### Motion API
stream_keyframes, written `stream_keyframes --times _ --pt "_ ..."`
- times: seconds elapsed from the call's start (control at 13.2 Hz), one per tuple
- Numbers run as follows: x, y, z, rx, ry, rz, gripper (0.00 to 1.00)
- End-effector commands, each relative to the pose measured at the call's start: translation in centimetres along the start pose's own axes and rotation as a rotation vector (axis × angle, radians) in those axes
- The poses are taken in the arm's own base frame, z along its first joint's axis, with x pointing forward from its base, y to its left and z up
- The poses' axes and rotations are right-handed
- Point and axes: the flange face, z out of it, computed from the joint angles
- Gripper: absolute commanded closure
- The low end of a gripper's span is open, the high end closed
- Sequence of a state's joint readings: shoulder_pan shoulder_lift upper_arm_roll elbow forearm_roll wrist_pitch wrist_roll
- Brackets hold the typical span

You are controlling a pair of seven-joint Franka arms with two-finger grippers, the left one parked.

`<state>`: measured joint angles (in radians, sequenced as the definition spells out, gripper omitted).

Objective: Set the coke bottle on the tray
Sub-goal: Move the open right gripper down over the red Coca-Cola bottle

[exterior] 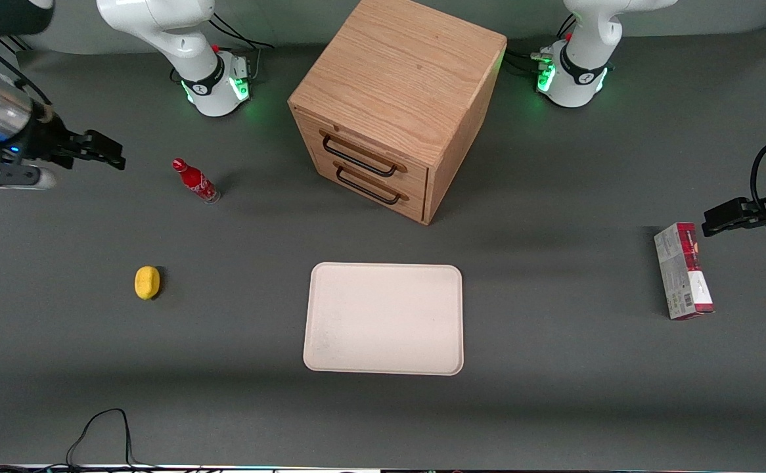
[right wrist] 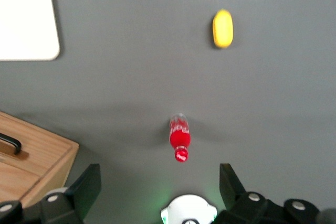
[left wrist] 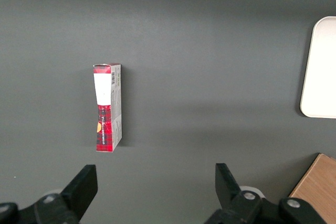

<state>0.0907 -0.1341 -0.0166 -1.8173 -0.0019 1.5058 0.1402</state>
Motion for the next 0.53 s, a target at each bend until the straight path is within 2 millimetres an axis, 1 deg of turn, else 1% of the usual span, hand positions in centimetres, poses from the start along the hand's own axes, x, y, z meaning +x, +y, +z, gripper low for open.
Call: stream_keyframes --times 0.0,0.08,0.3,0.46 --pt "-4.0 0.6 5.9 0.025 -0.035 -0.029 0.00" --pt "-5.1 0.5 7.9 0.033 -0.019 -0.033 0.00" --pt "-7.3 0.5 12.5 0.038 -0.007 -0.049 0.00" --pt "-8.4 0.7 16.7 0.040 0.024 -0.072 0.00"
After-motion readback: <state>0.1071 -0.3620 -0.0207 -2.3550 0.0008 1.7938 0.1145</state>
